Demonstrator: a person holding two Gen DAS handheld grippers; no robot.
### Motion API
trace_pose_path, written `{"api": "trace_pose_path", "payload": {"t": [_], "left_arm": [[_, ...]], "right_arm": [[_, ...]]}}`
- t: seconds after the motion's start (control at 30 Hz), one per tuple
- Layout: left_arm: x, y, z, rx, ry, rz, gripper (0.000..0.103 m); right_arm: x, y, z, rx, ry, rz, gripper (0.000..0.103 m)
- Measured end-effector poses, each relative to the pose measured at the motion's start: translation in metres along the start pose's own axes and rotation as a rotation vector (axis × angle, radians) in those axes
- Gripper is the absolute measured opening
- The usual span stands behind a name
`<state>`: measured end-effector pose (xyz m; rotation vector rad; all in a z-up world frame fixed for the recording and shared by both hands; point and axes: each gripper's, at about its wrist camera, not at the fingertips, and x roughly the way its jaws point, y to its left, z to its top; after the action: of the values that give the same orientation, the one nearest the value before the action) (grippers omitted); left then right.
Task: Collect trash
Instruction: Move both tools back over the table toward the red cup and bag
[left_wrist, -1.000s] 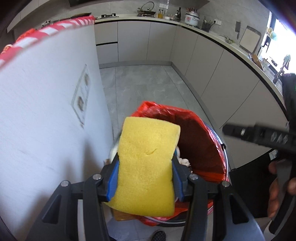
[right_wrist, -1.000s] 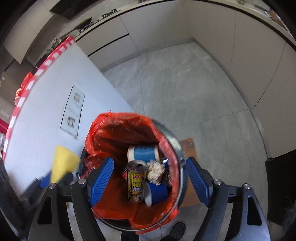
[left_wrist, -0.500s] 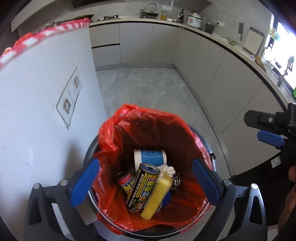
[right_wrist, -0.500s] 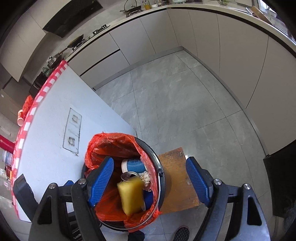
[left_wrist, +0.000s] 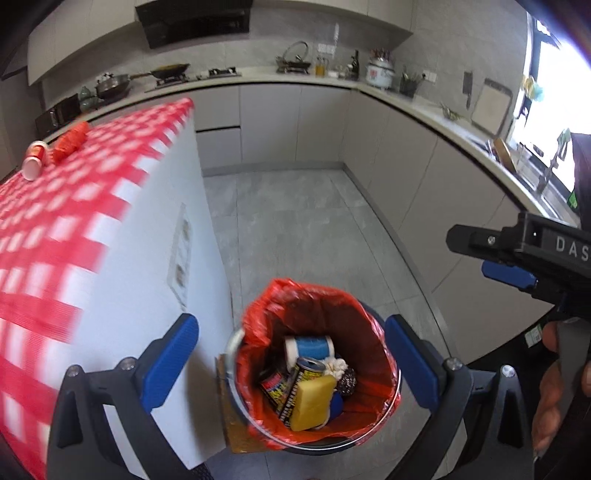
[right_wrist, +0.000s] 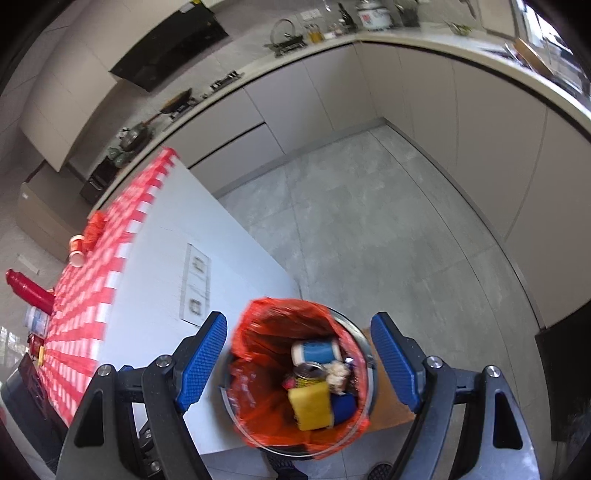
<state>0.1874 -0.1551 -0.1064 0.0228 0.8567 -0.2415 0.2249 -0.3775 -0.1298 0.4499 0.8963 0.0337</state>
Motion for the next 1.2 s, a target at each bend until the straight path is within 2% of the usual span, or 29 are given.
{"api": "trace_pose_path", "payload": {"t": [0.23, 0.57, 0.7, 1.0, 1.2], "left_arm": [[-0.034, 0.057, 0.016, -0.051, -0.052, 0.072, 0.101], [-0.065, 0.164, 0.016, -0.146, -0.098, 0.182, 0.101], [-0.074, 0.215, 0.015, -0.184, -0.101, 0.226, 0.101], [-0.082, 0.318, 0.04, -0.226, -0.104, 0.298, 0.101], [-0.081, 0.377, 0.063, -0.247, -0.111, 0.311, 0.101]], "right_arm": [[-0.009, 0.073, 0.009, -0.082, -0.016, 0.058, 0.082], [0.015, 0.19, -0.001, -0.217, -0.003, 0.103, 0.082], [0.03, 0.236, -0.007, -0.272, 0.009, 0.1, 0.082], [0.058, 0.352, -0.005, -0.465, -0.035, 0.002, 0.082], [0.088, 0.417, 0.01, -0.5, -0.031, 0.016, 0.082]]}}
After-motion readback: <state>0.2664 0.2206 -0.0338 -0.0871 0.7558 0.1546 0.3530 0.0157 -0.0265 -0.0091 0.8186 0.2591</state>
